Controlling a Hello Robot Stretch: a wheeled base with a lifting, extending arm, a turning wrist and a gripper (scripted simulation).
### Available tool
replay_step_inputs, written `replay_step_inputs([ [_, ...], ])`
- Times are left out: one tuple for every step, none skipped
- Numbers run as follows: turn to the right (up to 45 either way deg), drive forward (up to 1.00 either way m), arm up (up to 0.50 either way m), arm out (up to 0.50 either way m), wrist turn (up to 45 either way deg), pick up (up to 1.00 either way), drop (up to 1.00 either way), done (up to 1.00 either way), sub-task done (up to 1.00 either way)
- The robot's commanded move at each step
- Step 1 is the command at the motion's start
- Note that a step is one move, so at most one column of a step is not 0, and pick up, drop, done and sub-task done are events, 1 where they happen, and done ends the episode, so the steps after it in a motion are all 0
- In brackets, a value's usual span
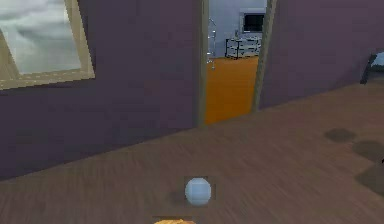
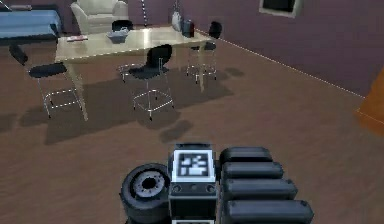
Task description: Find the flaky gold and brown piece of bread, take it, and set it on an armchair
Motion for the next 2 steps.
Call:
replay_step_inputs([
  [-18.0,0.00,0.00,0.00,0.0,0.00,0.00,0.00,0.00],
  [45.0,0.00,0.00,0.00,0.0,0.00,0.00,0.00,0.00],
])
